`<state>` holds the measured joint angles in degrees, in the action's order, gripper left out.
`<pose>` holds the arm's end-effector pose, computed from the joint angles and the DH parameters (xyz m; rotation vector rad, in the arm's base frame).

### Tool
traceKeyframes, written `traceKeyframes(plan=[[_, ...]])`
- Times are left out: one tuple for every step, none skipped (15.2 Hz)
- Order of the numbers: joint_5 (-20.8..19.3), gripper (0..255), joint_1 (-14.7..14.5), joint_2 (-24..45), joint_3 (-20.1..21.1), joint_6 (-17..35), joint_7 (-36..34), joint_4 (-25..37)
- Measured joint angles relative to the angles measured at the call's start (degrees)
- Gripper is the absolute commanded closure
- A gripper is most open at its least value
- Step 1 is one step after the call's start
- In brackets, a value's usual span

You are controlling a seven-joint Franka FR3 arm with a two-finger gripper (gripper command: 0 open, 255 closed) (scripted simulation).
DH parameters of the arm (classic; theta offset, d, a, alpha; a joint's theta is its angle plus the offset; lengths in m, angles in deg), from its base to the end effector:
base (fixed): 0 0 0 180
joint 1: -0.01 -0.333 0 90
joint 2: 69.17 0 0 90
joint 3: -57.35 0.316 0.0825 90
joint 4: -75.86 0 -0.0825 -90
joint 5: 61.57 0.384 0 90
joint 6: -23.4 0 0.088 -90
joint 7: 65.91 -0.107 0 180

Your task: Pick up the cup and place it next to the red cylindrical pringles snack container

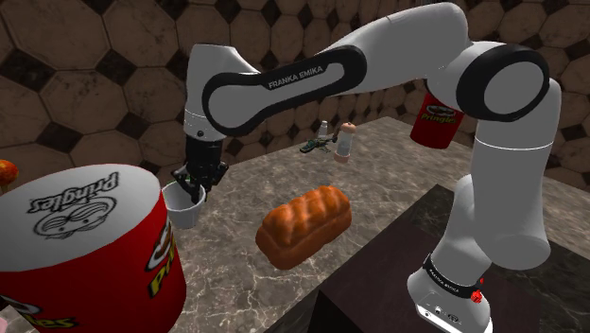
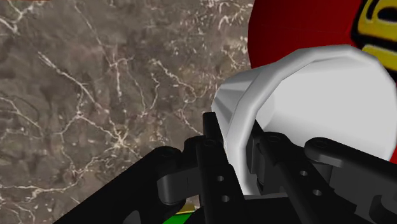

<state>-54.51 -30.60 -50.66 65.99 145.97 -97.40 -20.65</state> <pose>0.5158 0.4158 0.4270 -2.9356 -0.0956 -0.0289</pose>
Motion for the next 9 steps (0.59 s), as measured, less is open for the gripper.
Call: traceKeyframes(plan=[[0.0, 255, 0.0, 0.6, 0.0, 0.6, 0.0, -0.1], [0.0, 255, -0.1, 0.8, 0.0, 1.4, 0.1, -0.6], [0.0, 255, 0.0, 0.9, 0.0, 2.2, 0.3, -1.3], [0.0, 255, -0.1, 1.2, 0.0, 2.7, 0.3, -1.6], [0.1, 255, -0.1, 1.3, 0.0, 3.5, 0.3, -2.2], [0.0, 255, -0.2, 1.8, 0.0, 4.1, 0.4, -2.3], [0.0, 255, -0.1, 2.1, 0.0, 4.7, 0.5, -2.7], [0.0, 255, -0.2, 2.4, 0.0, 5.4, 0.5, -3.1], [0.0, 255, -0.2, 2.7, 0.0, 6.1, 0.6, -3.4]])
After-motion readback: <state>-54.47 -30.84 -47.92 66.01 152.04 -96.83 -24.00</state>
